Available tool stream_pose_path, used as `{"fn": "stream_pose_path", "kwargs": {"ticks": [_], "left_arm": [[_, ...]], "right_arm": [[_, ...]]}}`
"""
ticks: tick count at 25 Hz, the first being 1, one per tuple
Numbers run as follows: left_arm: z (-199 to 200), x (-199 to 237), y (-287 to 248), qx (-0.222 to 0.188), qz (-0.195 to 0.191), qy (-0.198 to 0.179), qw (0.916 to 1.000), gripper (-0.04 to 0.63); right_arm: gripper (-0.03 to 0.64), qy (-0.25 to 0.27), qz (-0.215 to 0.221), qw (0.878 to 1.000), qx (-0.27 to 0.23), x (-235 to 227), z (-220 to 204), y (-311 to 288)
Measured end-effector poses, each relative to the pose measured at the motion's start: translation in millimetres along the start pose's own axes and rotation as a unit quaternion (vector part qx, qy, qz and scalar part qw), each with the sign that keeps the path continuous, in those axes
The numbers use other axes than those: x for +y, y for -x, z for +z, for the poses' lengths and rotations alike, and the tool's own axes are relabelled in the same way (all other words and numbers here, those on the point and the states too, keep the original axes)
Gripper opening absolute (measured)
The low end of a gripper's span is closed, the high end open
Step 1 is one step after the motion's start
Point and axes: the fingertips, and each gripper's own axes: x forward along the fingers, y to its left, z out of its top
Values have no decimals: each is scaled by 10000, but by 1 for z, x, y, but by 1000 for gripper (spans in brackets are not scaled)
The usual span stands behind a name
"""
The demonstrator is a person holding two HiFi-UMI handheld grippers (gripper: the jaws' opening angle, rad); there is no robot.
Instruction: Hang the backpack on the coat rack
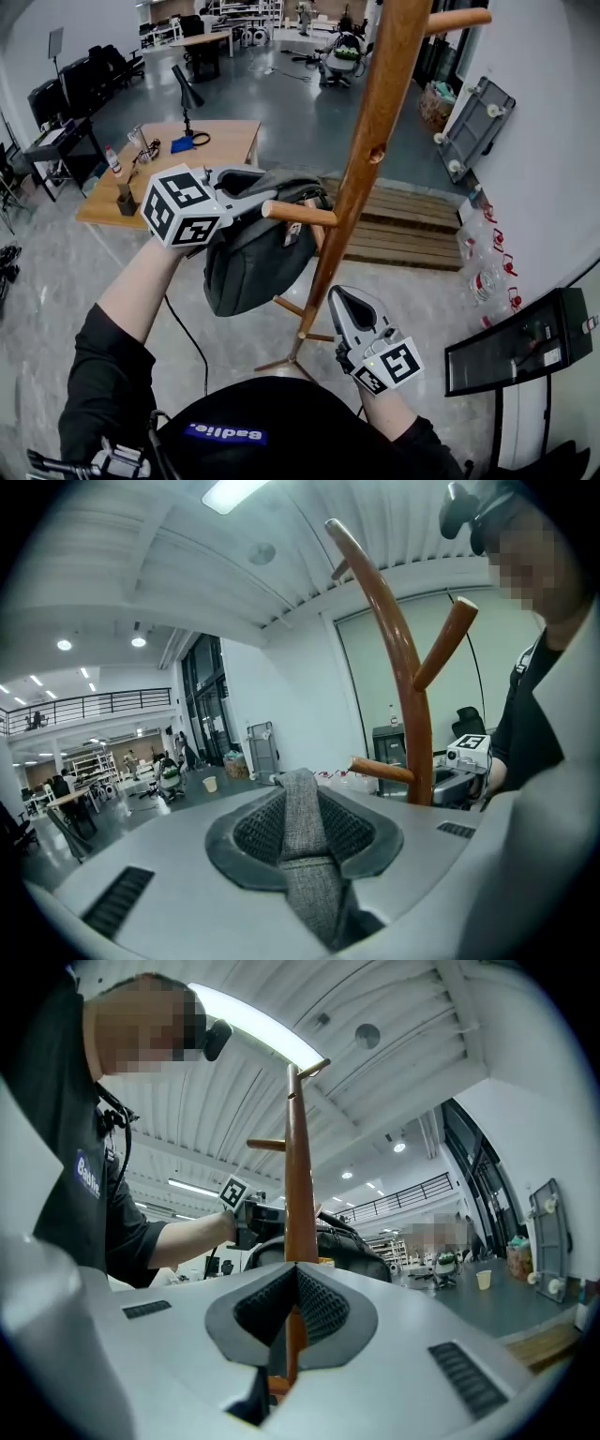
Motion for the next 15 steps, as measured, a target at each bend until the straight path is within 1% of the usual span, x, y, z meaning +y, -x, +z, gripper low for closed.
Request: {"fn": "stream_pose_path", "kwargs": {"ticks": [3, 6, 15], "left_arm": [[8, -5, -2, -9, -60, -85, 9999, 106], [13, -7, 1, -10, -128, -181, 9998, 106], [25, -27, -6, 98, -411, -849, 9955, 107]], "right_arm": [[-3, 121, 95, 9999, 8, 4, 3, 0], [-3, 124, 130, 9998, 18, 6, 3, -4], [-3, 127, 146, 9998, 54, 6, -1, -9]]}}
